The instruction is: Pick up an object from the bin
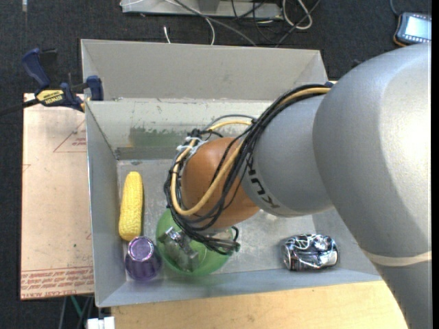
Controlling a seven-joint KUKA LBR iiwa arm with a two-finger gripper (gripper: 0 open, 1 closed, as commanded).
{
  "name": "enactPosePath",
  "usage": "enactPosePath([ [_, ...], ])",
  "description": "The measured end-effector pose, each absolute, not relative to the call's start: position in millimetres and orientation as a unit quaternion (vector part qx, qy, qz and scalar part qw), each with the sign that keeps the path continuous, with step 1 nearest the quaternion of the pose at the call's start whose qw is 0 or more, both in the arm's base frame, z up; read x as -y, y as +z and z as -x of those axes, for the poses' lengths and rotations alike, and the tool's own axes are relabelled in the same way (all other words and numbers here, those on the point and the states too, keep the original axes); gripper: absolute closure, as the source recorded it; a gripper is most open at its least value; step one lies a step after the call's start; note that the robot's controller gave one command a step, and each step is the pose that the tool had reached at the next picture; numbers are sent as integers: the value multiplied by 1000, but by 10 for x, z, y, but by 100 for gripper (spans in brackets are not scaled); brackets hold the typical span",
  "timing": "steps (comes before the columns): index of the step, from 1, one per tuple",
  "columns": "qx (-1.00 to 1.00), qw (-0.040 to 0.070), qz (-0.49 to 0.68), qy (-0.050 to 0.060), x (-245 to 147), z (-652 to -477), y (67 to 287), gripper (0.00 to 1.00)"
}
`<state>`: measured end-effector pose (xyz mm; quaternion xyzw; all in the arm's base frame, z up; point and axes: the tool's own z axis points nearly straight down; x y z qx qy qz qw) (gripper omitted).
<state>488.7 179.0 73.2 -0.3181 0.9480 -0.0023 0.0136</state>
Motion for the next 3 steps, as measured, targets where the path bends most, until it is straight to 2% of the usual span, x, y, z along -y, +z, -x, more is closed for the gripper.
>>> enactPosePath([
  [1, -948, 14, 318, -2, -1790, -4887, 732, 100],
  [2, -949, 12, 316, -1, -1811, -4849, 1613, 100],
  [3, -944, 12, 331, -1, -1737, -4854, 2026, 100],
])
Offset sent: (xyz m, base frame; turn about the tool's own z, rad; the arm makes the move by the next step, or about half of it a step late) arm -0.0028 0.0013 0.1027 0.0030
